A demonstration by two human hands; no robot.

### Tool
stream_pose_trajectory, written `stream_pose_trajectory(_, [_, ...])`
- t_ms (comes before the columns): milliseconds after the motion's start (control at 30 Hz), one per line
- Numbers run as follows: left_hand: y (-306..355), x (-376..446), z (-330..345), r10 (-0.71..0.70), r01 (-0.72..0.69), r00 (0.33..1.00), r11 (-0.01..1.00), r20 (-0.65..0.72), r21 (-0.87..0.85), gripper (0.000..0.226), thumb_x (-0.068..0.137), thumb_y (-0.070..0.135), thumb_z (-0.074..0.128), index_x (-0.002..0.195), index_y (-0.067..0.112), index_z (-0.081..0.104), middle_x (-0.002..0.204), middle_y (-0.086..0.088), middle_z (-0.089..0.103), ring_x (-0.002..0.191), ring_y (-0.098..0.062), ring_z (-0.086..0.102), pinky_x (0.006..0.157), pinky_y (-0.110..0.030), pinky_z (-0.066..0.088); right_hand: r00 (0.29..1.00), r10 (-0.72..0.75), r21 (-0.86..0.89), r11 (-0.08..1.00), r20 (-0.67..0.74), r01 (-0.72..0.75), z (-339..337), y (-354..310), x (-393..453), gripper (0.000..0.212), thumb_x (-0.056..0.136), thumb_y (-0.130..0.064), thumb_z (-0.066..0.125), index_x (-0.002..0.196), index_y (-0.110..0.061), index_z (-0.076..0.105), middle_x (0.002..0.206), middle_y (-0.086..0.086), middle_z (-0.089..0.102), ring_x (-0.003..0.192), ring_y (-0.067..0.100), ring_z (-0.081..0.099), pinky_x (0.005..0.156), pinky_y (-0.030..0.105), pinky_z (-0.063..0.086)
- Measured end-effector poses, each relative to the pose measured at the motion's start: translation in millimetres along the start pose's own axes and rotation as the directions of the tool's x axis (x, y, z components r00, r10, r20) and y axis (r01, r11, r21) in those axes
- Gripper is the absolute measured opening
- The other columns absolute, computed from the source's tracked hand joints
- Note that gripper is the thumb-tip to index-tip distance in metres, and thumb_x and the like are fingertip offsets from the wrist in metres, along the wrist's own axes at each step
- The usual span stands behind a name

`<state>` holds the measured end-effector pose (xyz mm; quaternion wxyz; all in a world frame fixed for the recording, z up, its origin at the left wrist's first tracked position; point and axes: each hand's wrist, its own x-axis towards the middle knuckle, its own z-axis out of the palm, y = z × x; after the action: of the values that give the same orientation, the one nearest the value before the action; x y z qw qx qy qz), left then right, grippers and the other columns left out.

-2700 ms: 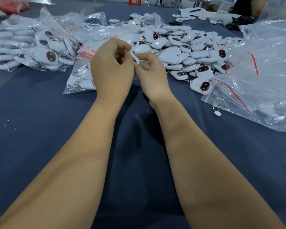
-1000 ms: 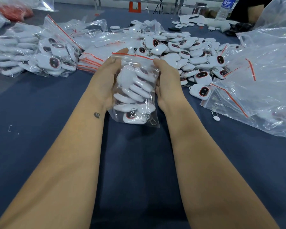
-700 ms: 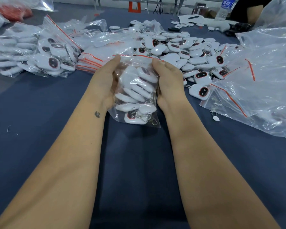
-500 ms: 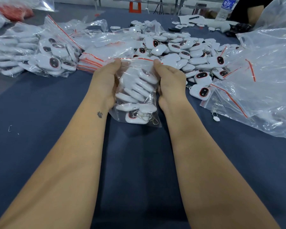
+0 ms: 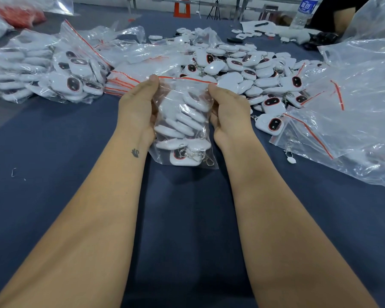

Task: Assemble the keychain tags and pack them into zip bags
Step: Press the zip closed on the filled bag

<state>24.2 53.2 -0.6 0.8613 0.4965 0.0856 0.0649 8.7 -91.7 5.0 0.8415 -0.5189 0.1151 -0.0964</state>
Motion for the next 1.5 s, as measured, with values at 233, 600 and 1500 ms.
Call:
stream_pose_trajectory(233, [0.8, -1.8, 1.2, -0.033, 0.03, 0.998, 0.998, -0.047, -0.062, 0.021, 0.091, 0.015, 0.069, 0.071, 0.01, 0.064, 0.057, 0.001, 0.068, 0.05, -0.009, 0.064, 0.051, -0.021, 0.052, 1.0, -0.02, 0.07, 0.997, 0.001, 0.02, 1.5, 0.2, -0.2, 0.02, 0.091, 0.001, 0.062, 0.072, -0.006, 0.061, 0.066, 0.004, 0.062, 0.064, 0.015, 0.057, 0.07, 0.025, 0.05])
stream_pose_trajectory(600, [-0.5, -4.8, 4.7, 0.019, -0.011, 0.993, 0.998, -0.116, 0.066, 0.027, 0.096, 0.013, 0.062, 0.07, 0.007, 0.065, 0.056, 0.004, 0.067, 0.051, -0.007, 0.06, 0.067, -0.023, 0.057, 0.998, -0.055, -0.097, 0.994, -0.019, 0.052, 3.2, 5.6, 5.3, 0.013, 0.089, -0.005, 0.066, 0.076, -0.007, 0.066, 0.066, 0.001, 0.065, 0.076, 0.018, 0.058, 0.091, 0.04, 0.052])
stream_pose_trajectory(1500, [1.4, -12.3, 3.9, 0.001, -0.015, 0.995, 0.991, 0.102, 0.135, 0.042, 0.084, 0.014, 0.075, 0.043, 0.018, 0.069, 0.054, 0.002, 0.067, 0.05, -0.011, 0.062, 0.054, -0.021, 0.052, 0.993, -0.054, -0.155, 0.985, 0.107, 0.07, 6.8, 8.1, 0.6, 0.022, 0.091, -0.003, 0.064, 0.071, -0.009, 0.069, 0.074, 0.007, 0.069, 0.077, 0.023, 0.063, 0.088, 0.047, 0.055])
